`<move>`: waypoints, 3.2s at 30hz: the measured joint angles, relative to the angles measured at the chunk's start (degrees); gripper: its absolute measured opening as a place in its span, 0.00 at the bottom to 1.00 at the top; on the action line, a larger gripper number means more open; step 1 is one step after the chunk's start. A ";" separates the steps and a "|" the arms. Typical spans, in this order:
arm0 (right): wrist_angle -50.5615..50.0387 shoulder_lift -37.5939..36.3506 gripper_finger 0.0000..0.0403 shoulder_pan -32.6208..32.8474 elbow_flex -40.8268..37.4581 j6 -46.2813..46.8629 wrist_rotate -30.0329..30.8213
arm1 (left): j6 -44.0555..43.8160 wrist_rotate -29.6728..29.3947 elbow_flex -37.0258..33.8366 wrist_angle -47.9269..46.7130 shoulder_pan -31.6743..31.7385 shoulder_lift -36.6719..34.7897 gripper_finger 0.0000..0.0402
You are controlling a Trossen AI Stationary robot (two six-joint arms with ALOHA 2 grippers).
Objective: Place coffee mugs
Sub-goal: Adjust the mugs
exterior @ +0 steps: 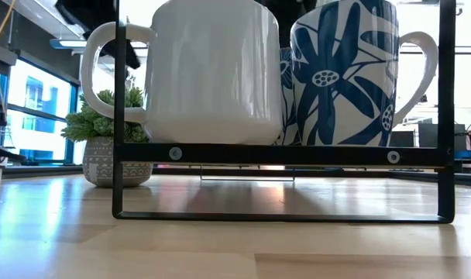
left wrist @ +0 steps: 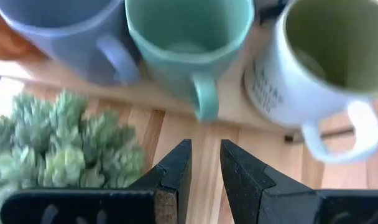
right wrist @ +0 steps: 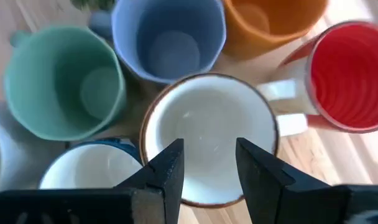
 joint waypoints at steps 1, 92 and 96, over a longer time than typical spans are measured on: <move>0.08 0.22 0.30 -0.23 -0.57 -0.05 -0.71 | -0.09 0.30 0.00 -1.17 -0.28 0.00 0.18; -4.23 2.46 0.10 -2.08 4.10 -0.92 -3.00 | -15.90 -6.99 0.02 -12.26 -12.17 -3.80 0.18; -6.77 2.41 0.10 -1.25 11.64 -1.18 0.15 | -15.95 -7.02 0.02 -12.25 -12.11 -3.80 0.18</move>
